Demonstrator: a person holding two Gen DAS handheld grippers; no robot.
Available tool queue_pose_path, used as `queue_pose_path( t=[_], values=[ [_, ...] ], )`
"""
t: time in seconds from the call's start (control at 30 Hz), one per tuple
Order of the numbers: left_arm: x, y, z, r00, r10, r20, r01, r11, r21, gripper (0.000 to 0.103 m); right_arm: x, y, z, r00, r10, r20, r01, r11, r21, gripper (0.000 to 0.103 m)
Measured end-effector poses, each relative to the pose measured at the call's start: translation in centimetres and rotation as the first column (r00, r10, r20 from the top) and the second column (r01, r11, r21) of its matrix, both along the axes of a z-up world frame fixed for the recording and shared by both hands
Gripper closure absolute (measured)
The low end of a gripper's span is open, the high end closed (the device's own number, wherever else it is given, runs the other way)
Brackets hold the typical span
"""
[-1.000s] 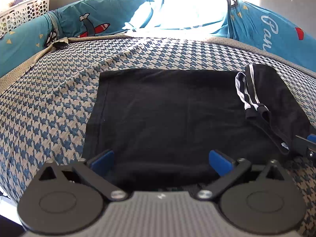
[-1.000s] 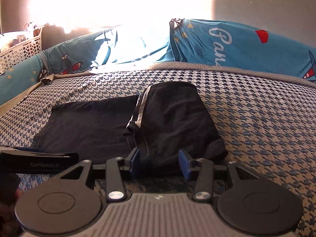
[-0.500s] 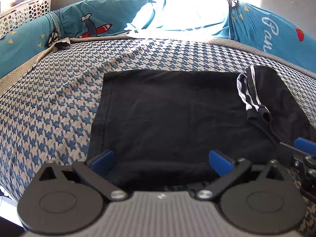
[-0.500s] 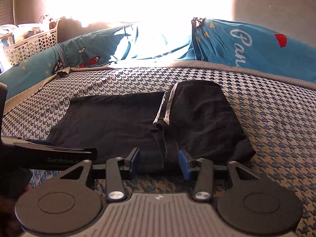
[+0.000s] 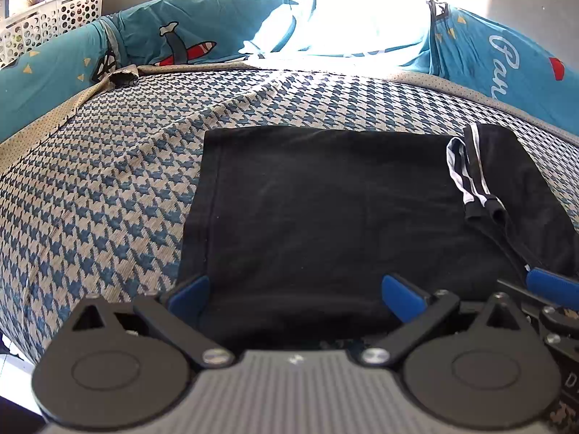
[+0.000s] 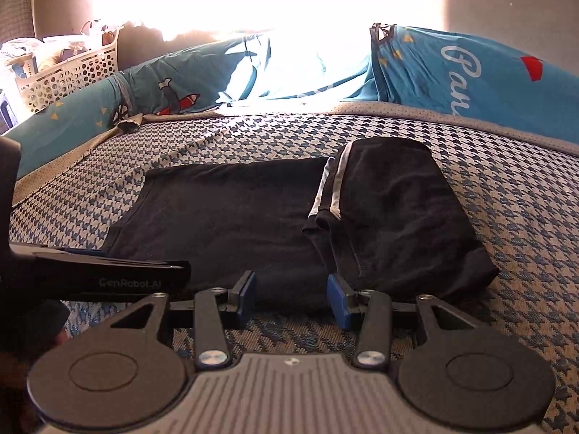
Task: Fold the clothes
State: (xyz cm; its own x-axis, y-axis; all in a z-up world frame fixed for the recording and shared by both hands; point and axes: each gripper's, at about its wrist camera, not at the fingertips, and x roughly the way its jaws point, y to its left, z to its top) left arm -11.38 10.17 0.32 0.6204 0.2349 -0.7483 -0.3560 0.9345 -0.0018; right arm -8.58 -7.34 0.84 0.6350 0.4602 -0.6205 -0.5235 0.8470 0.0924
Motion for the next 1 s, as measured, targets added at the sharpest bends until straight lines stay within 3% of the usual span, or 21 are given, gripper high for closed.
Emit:
queue_pose_path(
  t=[0.23, 0.33, 0.57, 1.0],
  values=[
    [-0.4, 1.4, 0.0, 0.999, 0.053, -0.012, -0.053, 0.999, -0.013, 0.000, -0.2, 1.0, -0.9, 1.000, 0.013, -0.020, -0.015, 0.998, -0.069, 0.059],
    [-0.8, 2.5, -0.2, 0.996, 0.086, -0.025, -0.087, 0.996, -0.037, 0.000, -0.3, 1.4, -1.2, 0.999, 0.019, -0.027, -0.021, 0.995, -0.102, 0.052],
    [-1.6, 5.3, -0.1, 0.989, 0.150, -0.017, -0.151, 0.982, -0.111, 0.000, -0.6, 1.1, -0.4, 1.000, 0.010, -0.011, -0.011, 0.998, -0.058, 0.052],
    [-0.6, 8.6, 0.9, 0.987, 0.140, -0.075, -0.155, 0.956, -0.250, 0.000, -2.6, 4.9, 0.0, 0.974, 0.223, 0.026, -0.221, 0.973, -0.068, 0.052]
  ],
)
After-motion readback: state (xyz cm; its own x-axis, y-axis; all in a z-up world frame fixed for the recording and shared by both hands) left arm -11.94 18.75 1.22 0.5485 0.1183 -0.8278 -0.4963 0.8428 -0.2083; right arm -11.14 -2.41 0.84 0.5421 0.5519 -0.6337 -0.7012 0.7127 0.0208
